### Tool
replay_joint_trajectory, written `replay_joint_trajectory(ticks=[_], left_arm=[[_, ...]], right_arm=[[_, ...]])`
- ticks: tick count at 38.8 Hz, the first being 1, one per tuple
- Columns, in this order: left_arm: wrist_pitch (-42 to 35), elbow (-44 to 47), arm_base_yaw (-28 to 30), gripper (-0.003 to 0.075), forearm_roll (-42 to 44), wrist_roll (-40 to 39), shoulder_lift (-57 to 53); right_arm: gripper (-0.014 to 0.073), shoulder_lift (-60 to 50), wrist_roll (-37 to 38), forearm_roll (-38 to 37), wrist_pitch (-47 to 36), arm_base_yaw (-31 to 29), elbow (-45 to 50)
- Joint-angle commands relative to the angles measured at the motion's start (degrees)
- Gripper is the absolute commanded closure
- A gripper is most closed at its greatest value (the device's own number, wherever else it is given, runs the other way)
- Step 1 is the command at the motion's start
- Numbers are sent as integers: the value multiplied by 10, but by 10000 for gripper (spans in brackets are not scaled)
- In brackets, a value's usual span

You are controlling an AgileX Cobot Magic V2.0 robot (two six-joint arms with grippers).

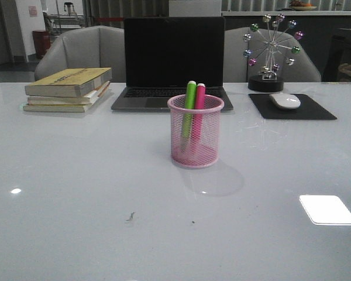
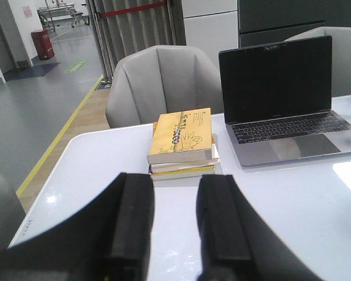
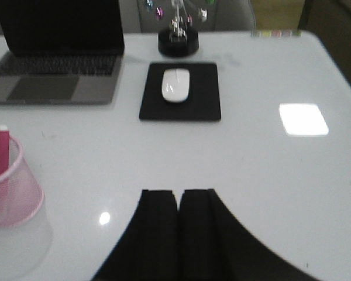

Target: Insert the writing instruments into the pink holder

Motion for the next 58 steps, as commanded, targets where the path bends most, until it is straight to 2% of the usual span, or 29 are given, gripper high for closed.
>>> replay_joint_trajectory(ticks=[1,7,28,35,40,58], left_arm=[[-42,-17,2,442,0,-5,-1],[-42,-17,2,442,0,-5,-1],[-42,-17,2,442,0,-5,-1],[-42,-17,2,442,0,-5,-1],[-42,-17,2,441,0,-5,-1],[-42,-17,2,442,0,-5,-1]], right_arm=[[536,-40,-3,-15,-140,15,18],[536,-103,-3,-15,-212,24,97],[536,-368,-2,-11,-213,25,334],[536,-386,-2,-12,-209,26,367],[536,-386,-3,-21,-185,34,367],[536,-386,-3,-25,-187,34,367]])
